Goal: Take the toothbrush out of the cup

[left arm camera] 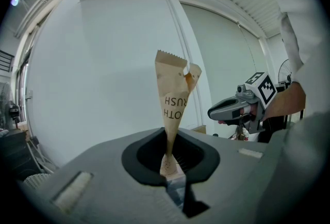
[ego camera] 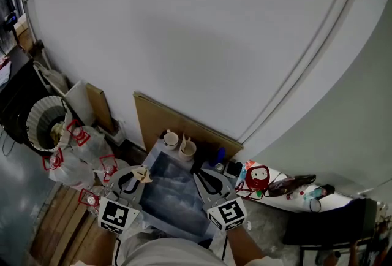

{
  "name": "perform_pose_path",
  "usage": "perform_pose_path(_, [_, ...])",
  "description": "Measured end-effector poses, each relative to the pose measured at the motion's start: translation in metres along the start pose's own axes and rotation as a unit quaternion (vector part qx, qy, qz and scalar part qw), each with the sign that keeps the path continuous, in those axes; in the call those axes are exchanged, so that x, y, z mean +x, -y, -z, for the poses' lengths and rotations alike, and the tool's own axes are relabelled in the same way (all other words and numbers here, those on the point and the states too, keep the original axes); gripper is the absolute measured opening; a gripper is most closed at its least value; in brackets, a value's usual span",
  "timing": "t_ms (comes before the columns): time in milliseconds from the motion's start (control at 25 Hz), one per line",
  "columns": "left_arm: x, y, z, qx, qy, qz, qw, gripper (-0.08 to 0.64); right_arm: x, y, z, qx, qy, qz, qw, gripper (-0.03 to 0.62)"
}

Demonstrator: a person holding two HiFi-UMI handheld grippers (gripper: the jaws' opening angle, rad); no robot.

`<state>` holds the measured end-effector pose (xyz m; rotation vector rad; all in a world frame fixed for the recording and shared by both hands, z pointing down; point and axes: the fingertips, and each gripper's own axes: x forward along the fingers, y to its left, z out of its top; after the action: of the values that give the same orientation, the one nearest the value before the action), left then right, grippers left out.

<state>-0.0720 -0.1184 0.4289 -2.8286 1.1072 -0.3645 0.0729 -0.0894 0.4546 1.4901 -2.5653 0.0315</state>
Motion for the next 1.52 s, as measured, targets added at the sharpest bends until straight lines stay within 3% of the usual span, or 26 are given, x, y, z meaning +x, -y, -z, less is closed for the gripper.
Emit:
perform_pose_path(640, [0.003,-0.007,0.002,0.001,-0.003,-0.001,1.0000,0.028,0.010,0.005,0.004,0.009,-0.003,-0.006,1.000,0.169])
perform_pose_path(920, [0.000,-0.009,0.004,0.001,-0.007,-0.003,1.0000,0.028,0.015,0.008,0.007,0.010,-0.003,-0.001,1.000,0.272])
perform_pose_path(1520, [-0.012,-0.023,0.013,-0.004,-0.018,-0.018,0.9997,0.028,0.041,0.017,0.038,0.000,-0.039,0.010,0.999,0.275])
